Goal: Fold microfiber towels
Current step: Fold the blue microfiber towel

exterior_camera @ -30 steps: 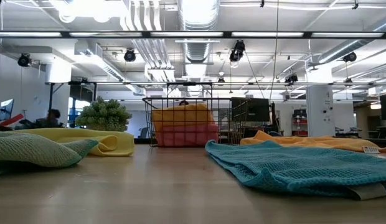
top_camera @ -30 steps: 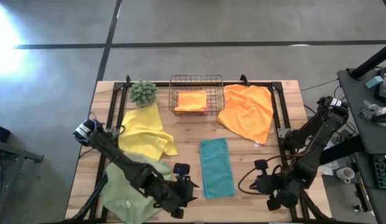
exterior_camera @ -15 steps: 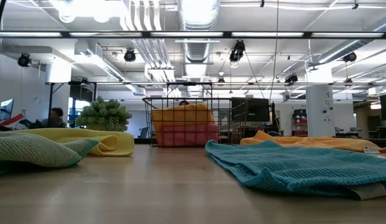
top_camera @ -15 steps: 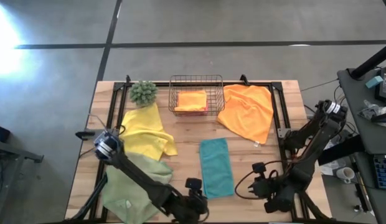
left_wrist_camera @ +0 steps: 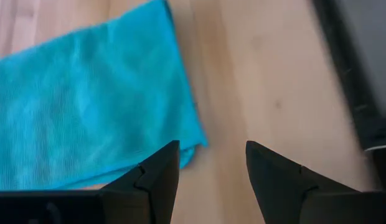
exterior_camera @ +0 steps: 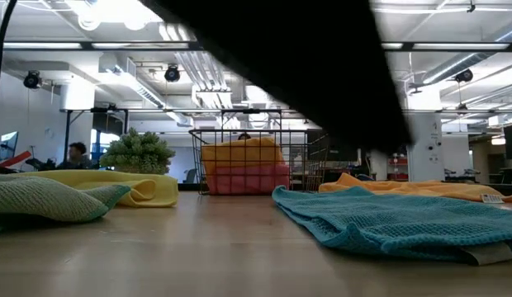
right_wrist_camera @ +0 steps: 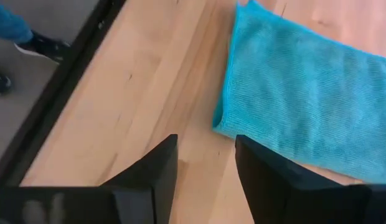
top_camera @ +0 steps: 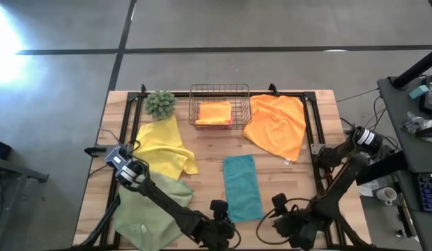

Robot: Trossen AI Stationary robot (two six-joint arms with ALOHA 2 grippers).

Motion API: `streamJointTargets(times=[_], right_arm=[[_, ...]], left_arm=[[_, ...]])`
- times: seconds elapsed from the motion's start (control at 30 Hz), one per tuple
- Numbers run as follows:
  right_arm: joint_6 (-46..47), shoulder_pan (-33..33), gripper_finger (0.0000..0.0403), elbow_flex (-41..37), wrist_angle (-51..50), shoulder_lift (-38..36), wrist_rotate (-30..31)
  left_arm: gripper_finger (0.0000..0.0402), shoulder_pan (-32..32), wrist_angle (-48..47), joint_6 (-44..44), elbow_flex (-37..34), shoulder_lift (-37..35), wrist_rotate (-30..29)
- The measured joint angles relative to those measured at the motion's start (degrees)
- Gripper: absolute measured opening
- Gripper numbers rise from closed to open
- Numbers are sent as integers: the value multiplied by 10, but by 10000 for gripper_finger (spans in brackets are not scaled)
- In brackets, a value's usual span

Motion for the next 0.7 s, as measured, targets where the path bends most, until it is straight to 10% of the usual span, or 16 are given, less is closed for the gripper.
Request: streamJointTargets(times=[0.7], right_arm=[[-3,-27,151,41,2,97,40]], left_arm=[[169,18,5,2,-35,0,17]])
